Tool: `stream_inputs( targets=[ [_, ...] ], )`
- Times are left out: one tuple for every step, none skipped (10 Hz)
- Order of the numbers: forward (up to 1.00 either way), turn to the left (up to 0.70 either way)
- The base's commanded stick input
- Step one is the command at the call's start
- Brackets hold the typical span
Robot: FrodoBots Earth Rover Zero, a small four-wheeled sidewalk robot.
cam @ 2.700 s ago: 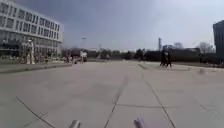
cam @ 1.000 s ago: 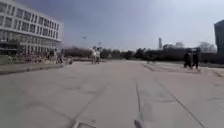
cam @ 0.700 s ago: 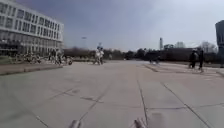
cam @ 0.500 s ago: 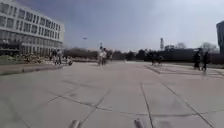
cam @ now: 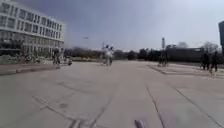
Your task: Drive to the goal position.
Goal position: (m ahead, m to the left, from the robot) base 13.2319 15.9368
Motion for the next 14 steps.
stream_inputs(
  targets=[
    [0.85,0.01],
    [0.85,0.01],
    [0.85,0.01],
    [0.85,0.01],
    [0.85,0.01],
    [0.85,0.01],
    [0.85,0.0],
    [0.85,-0.04],
    [0.85,-0.13],
    [0.85,0.0],
    [0.85,0.01],
    [0.85,0.01],
    [0.85,0.01],
    [0.85,0.01]
  ],
)
